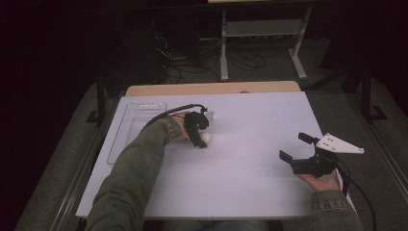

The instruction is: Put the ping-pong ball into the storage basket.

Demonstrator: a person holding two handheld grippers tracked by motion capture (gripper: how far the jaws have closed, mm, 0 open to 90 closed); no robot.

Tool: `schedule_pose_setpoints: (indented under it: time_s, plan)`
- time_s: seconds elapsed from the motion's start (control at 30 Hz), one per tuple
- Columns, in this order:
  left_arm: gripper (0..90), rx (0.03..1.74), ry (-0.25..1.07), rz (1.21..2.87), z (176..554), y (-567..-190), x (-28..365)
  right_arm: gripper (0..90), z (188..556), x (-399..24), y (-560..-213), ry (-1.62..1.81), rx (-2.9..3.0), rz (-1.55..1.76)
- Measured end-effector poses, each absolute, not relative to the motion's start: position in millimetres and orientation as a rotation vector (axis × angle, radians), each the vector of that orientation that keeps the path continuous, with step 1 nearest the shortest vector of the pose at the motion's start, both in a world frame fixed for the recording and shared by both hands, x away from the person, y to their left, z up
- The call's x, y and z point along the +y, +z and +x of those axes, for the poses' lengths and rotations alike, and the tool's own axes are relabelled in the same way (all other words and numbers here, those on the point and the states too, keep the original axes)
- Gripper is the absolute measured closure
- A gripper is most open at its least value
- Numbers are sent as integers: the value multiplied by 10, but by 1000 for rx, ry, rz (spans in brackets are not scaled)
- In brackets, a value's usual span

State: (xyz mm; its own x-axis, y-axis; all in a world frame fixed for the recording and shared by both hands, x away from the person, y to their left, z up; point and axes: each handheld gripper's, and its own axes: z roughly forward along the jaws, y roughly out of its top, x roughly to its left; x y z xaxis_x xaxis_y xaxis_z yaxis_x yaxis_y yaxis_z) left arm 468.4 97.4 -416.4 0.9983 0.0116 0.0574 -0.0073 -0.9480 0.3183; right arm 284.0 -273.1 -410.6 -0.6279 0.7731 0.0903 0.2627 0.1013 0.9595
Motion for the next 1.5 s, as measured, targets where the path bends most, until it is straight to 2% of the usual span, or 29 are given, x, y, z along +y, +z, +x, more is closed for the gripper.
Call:
schedule_pose_setpoints:
  time_s: [0.07,0.37,0.47,0.6,1.0,1.5]
  plan:
    - [262,20,95,2799,4680,-4157,978,0,2842,-2733,-4107,1548,1947,1009]
    - [347,9,94,2791,4685,-4138,985,0,2846,-2735,-4109,1549,1951,1011]
    - [499,-2,92,2796,4682,-4139,985,0,2846,-2733,-4109,1547,1953,1010]
    - [506,-12,66,2795,4686,-4137,990,0,2846,-2733,-4107,1547,1953,1008]
    - [507,-10,121,2785,4664,-4027,1013,0,2841,-2738,-4103,1552,1947,1014]
    - [507,5,127,2787,4617,-3842,1108,0,2834,-2742,-4097,1552,1942,1013]
